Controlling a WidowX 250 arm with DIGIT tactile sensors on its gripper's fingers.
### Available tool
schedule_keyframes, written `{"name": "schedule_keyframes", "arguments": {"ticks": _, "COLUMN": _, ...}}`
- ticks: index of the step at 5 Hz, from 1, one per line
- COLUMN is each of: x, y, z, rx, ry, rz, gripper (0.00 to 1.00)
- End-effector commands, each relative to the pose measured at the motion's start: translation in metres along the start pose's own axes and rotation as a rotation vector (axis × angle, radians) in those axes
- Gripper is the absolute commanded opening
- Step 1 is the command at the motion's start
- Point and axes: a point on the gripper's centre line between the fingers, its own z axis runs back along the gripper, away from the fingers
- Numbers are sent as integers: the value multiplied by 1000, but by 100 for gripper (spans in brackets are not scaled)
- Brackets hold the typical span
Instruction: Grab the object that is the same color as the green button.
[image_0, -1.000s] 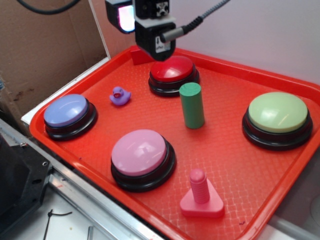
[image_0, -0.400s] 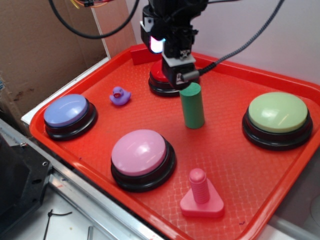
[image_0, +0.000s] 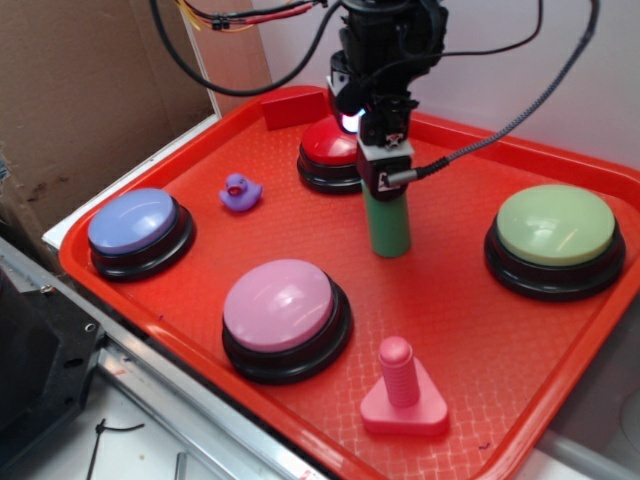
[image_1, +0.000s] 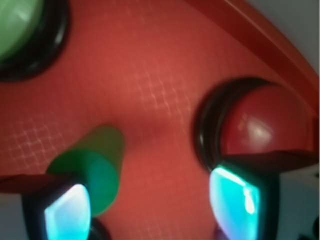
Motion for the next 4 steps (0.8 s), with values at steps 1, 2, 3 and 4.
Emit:
{"name": "schedule_keyframes", "arguments": {"ticks": 1, "x": -6, "y": -12, "z": 40, "rx": -81, "ry": -173, "rz": -20, "gripper": 100}}
{"name": "schedule_keyframes", "arguments": {"ticks": 2, "x": -12, "y": -23, "z": 59, "rx": -115, "ry": -231, "rz": -36, "gripper": 100}}
{"name": "schedule_keyframes", "arguments": {"ticks": 3, "x": -13, "y": -31, "z": 63, "rx": -147, "ry": -227, "rz": -61, "gripper": 100}}
{"name": "schedule_keyframes", "arguments": {"ticks": 4, "x": -7, "y": -26, "z": 45, "rx": -134, "ry": -153, "rz": -98, "gripper": 100}}
